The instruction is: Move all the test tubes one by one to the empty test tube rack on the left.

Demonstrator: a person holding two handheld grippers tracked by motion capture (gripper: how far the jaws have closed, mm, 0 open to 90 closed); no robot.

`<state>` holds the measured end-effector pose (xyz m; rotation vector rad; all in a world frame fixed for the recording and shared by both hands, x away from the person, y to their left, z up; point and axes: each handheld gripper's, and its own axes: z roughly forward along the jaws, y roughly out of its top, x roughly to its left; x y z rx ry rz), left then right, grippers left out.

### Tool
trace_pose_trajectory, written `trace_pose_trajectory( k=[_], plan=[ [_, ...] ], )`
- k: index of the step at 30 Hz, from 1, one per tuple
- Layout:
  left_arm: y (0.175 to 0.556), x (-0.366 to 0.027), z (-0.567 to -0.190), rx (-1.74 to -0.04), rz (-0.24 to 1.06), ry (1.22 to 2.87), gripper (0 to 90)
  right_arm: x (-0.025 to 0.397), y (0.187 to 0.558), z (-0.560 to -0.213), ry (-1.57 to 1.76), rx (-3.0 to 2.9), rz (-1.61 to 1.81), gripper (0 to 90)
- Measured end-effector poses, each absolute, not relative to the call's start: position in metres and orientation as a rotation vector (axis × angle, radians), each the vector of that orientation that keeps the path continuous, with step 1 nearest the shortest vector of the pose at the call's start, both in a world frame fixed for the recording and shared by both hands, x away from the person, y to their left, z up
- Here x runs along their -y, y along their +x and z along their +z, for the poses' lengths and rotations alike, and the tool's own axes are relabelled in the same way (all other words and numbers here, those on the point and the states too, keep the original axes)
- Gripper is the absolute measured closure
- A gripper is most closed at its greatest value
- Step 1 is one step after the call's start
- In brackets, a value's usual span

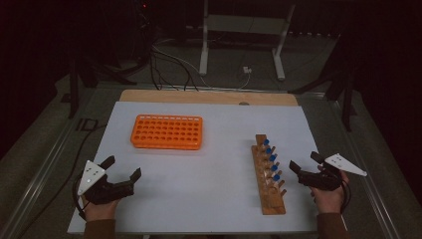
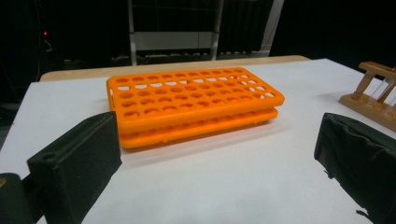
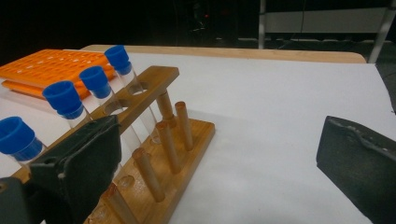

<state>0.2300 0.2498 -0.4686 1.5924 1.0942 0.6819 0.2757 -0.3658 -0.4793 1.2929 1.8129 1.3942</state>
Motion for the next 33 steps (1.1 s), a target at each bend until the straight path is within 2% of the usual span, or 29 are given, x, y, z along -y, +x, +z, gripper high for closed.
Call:
trace_pose_trajectory(
  k=[19,27,33],
  plan=[
    [0.226,-0.243,-0.467,-1.106,0.69,1.602,1.1,0.354,0.262,-0.462,1.176,-1.859,1.462,0.5],
    [0.227,-0.241,-0.469,-1.113,0.677,1.606,1.2,0.339,0.25,-0.444,1.092,-1.922,1.5,0.6],
    [0.226,-0.24,-0.469,-1.116,0.678,1.605,1.2,0.331,0.241,-0.443,1.055,-1.983,1.542,5.4]
  ],
)
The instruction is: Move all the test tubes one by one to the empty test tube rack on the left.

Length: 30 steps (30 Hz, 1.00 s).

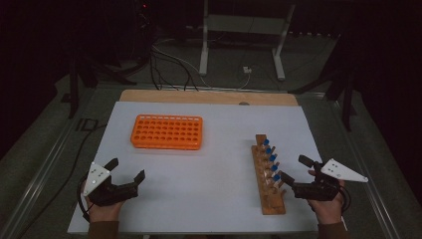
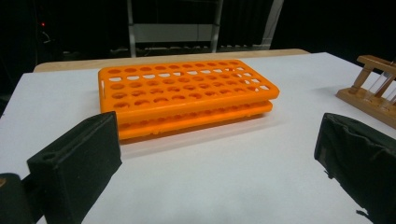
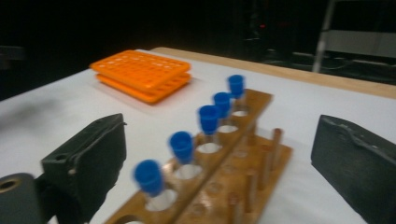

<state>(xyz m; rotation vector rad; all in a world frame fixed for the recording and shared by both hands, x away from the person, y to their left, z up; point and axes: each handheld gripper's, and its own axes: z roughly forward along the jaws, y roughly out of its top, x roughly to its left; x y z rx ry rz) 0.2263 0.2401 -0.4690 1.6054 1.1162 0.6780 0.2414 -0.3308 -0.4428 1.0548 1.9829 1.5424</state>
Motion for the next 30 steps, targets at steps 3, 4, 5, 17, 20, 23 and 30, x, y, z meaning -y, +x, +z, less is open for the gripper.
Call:
trace_pose_trajectory(
  k=[3,4,5,17,20,23,30],
  plan=[
    [0.226,-0.24,-0.469,-1.117,0.677,1.605,1.2,0.328,0.239,-0.443,1.047,-2.012,1.546,7.5],
    [0.226,-0.24,-0.469,-1.119,0.675,1.605,1.2,0.327,0.238,-0.443,1.034,-2.027,1.546,9.0],
    [0.227,-0.24,-0.47,-1.118,0.675,1.608,1.1,0.323,0.235,-0.444,1.014,-2.06,1.538,12.5],
    [0.227,-0.238,-0.47,-1.122,0.674,1.616,1.2,0.313,0.226,-0.453,0.945,-2.181,1.449,45.6],
    [0.227,-0.238,-0.471,-1.119,0.674,1.623,1.2,0.308,0.228,-0.458,0.921,-2.225,1.41,61.1],
    [0.228,-0.237,-0.471,-1.118,0.673,1.629,1.2,0.305,0.229,-0.459,0.905,-2.236,1.387,66.2],
    [0.228,-0.235,-0.471,-1.115,0.671,1.636,1.2,0.296,0.235,-0.463,0.878,-2.258,1.326,75.3]
  ],
)
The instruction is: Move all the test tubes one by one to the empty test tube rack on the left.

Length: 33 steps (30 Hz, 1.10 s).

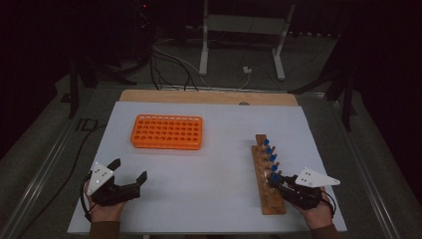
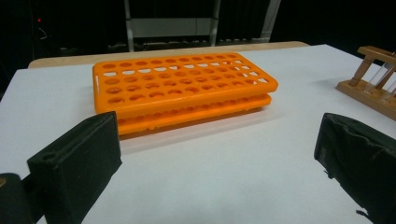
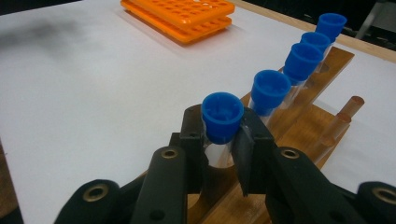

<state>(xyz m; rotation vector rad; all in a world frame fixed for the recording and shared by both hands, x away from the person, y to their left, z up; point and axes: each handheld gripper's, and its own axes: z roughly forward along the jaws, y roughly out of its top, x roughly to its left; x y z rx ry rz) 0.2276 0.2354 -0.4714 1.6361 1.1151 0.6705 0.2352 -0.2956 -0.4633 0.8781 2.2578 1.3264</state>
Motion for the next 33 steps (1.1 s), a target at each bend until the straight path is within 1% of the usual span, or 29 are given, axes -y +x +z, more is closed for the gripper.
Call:
trace_pose_trajectory(
  k=[9,23,30,33],
  plan=[
    [0.228,-0.234,-0.472,-1.107,0.663,1.644,1.2,0.297,0.237,-0.458,0.898,-2.251,1.308,76.0],
    [0.229,-0.228,-0.472,-1.091,0.648,1.668,1.2,0.299,0.239,-0.43,0.883,-2.26,1.382,76.1],
    [0.23,-0.211,-0.463,-1.036,0.638,1.69,1.2,0.301,0.243,-0.414,0.882,-2.269,1.406,76.1],
    [0.232,-0.2,-0.455,-0.995,0.613,1.684,1.2,0.301,0.245,-0.402,0.868,-2.27,1.415,76.1]
  ],
)
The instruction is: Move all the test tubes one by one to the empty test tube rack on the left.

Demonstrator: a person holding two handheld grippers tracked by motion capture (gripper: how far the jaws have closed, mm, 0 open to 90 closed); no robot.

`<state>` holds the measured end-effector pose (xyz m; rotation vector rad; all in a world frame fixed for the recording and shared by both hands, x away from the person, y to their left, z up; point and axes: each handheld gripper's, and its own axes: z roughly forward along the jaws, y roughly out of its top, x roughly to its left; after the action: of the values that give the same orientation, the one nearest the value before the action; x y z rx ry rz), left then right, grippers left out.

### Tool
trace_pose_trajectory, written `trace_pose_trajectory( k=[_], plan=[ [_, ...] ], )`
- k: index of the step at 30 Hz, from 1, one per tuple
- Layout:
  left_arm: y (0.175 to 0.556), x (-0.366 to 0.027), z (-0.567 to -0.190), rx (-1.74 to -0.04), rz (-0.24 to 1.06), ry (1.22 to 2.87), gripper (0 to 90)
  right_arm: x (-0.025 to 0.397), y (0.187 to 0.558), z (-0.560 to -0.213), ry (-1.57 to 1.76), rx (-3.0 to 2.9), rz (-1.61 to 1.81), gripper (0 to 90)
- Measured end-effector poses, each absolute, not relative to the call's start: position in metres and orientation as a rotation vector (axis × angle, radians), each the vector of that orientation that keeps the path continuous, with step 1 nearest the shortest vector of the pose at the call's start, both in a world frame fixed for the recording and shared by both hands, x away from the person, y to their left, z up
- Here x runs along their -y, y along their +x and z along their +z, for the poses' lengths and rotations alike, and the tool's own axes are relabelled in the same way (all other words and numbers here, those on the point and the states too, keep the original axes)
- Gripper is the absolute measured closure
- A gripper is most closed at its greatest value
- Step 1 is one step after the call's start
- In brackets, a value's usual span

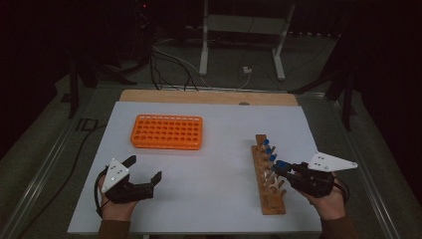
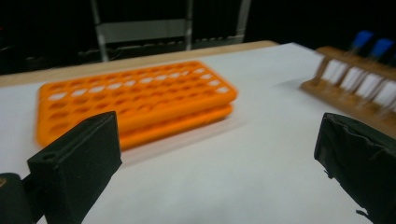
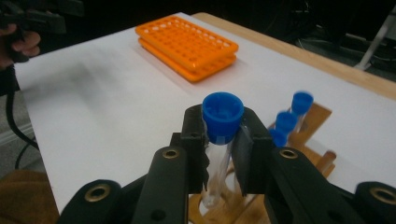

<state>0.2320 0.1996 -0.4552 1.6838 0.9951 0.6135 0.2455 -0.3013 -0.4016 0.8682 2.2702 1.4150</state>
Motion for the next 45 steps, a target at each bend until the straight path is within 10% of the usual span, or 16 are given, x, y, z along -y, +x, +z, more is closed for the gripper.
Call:
trace_pose_trajectory(
  k=[31,37,45],
  plan=[
    [0.269,-0.044,-0.438,-0.735,0.395,1.811,8.0,0.225,0.28,-0.394,0.833,-2.34,1.506,76.1],
    [0.266,-0.025,-0.44,-0.713,0.398,1.823,20.1,0.212,0.282,-0.397,0.829,-2.351,1.51,76.0],
    [0.264,-0.012,-0.441,-0.644,0.359,1.851,57.6,0.199,0.283,-0.399,0.84,-2.357,1.512,76.0]
  ],
)
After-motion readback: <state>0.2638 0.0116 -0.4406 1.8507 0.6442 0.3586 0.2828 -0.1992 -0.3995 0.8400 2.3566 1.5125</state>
